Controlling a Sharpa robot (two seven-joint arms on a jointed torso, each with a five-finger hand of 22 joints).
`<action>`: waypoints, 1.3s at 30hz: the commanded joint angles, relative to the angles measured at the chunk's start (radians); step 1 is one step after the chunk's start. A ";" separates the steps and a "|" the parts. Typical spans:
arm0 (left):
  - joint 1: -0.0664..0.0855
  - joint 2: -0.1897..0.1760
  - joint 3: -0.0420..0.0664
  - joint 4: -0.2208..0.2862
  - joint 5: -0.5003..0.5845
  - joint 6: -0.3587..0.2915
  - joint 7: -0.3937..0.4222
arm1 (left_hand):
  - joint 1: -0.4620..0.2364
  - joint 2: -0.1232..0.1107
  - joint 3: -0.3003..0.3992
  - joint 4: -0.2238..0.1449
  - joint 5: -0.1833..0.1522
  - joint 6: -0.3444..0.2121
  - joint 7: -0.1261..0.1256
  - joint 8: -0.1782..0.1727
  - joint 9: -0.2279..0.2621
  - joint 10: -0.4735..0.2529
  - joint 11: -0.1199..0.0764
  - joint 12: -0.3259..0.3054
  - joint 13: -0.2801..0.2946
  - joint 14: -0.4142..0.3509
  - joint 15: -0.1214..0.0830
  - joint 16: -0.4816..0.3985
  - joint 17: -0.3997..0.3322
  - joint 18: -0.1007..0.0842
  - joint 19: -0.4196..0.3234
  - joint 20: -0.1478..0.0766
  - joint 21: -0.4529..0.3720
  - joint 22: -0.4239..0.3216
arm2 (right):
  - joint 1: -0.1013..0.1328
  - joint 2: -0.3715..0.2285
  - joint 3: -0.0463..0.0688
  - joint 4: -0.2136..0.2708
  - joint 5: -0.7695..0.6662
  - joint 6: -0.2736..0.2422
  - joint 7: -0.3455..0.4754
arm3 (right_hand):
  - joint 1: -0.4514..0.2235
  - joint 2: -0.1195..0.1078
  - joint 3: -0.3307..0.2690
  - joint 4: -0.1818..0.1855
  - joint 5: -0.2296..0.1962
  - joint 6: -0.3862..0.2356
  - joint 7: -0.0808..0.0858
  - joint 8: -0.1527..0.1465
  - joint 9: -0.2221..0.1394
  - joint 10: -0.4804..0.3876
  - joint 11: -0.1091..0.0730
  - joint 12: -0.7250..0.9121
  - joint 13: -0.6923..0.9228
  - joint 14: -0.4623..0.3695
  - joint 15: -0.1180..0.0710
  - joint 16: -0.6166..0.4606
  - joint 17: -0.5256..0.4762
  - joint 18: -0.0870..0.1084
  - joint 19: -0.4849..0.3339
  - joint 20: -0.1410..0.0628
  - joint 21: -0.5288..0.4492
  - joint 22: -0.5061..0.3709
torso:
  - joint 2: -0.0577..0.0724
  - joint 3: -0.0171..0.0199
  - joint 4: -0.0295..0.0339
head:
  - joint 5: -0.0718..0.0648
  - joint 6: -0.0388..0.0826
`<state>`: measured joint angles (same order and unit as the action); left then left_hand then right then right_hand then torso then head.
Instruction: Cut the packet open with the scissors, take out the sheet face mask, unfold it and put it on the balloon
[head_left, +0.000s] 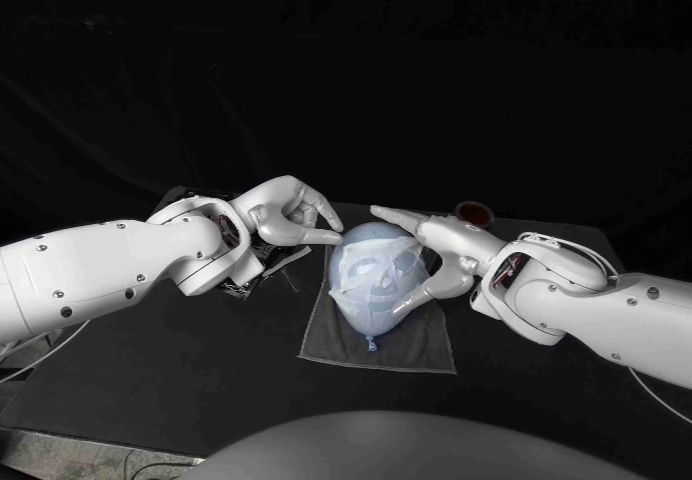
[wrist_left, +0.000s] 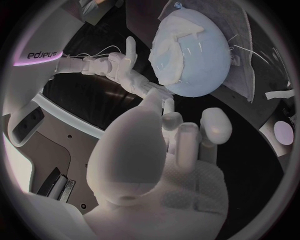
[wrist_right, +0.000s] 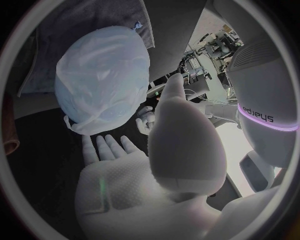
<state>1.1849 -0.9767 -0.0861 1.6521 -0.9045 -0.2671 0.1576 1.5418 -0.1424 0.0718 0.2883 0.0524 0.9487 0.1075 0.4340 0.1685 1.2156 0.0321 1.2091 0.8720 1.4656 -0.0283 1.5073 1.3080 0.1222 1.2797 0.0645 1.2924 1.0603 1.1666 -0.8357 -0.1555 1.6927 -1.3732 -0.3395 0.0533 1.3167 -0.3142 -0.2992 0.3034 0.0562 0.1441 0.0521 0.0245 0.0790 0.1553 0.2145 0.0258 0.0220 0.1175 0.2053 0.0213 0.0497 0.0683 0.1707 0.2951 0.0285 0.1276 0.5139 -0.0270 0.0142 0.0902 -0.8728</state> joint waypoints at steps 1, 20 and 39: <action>-0.002 0.009 0.000 -0.001 -0.056 -0.026 -0.041 | -0.001 0.009 -0.005 0.001 -0.004 0.006 0.003 -0.004 0.001 0.008 0.000 0.012 0.016 0.052 -0.003 0.005 0.087 -0.019 0.007 0.001 0.008 0.007 | 0.000 0.008 0.000 -0.012 -0.036 0.060 -0.030 | -0.006 -0.001 -0.005 -0.001 0.000 -0.001 0.004 -0.001 0.001 -0.008 0.001 -0.005 -0.001 -0.008 0.001 -0.004 -0.001 -0.011 -0.008 0.001 -0.003 -0.001 | -0.001 -0.0005 0.0001 | -0.004 0.000; -0.007 0.042 -0.002 -0.010 -0.106 -0.003 -0.134 | -0.063 -0.003 -0.051 0.004 -0.005 0.011 0.005 -0.008 0.008 0.008 0.003 0.038 0.052 0.057 0.000 0.008 0.099 -0.022 0.010 0.004 0.026 0.029 | -0.004 0.052 -0.005 -0.057 -0.050 0.092 -0.048 | 0.008 0.000 -0.003 -0.001 0.001 0.007 0.020 0.002 0.006 0.000 0.012 -0.003 0.001 -0.005 0.006 -0.002 0.000 -0.010 -0.010 0.001 -0.002 -0.001 | -0.001 0.0004 0.0007 | -0.014 0.000; -0.007 0.060 -0.003 -0.018 -0.131 0.024 -0.168 | -0.050 0.009 -0.059 0.002 -0.004 0.033 -0.005 0.007 0.018 0.015 -0.005 0.049 0.072 0.060 -0.005 0.012 0.109 -0.024 0.015 0.002 0.037 0.045 | -0.014 0.067 -0.006 -0.065 -0.067 0.108 -0.074 | 0.053 0.004 0.007 -0.001 0.004 0.026 0.052 0.009 0.015 0.020 0.019 0.001 0.004 0.009 0.010 0.003 0.006 -0.010 -0.008 0.001 0.000 0.000 | 0.000 0.0003 -0.0004 | -0.021 0.000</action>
<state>1.1778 -0.9200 -0.0893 1.6340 -1.0200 -0.2618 0.0062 1.4927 -0.1416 0.0194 0.2884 0.0524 0.9771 0.1034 0.4341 0.1852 1.2263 0.0291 1.2548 0.9421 1.4653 -0.0281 1.5153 1.3080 0.1071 1.2867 0.0645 1.3245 1.1042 1.1555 -0.7694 -0.1600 1.6264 -1.4221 -0.2589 -0.0095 1.3636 -0.3105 -0.2991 0.3034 0.0562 0.1715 0.1002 0.0297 0.0933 0.1679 0.2343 0.0257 0.0251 0.1198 0.2145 0.0214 0.0538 0.0668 0.1671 0.2988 0.0285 0.1271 0.5132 -0.0266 0.0139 0.0693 -0.8728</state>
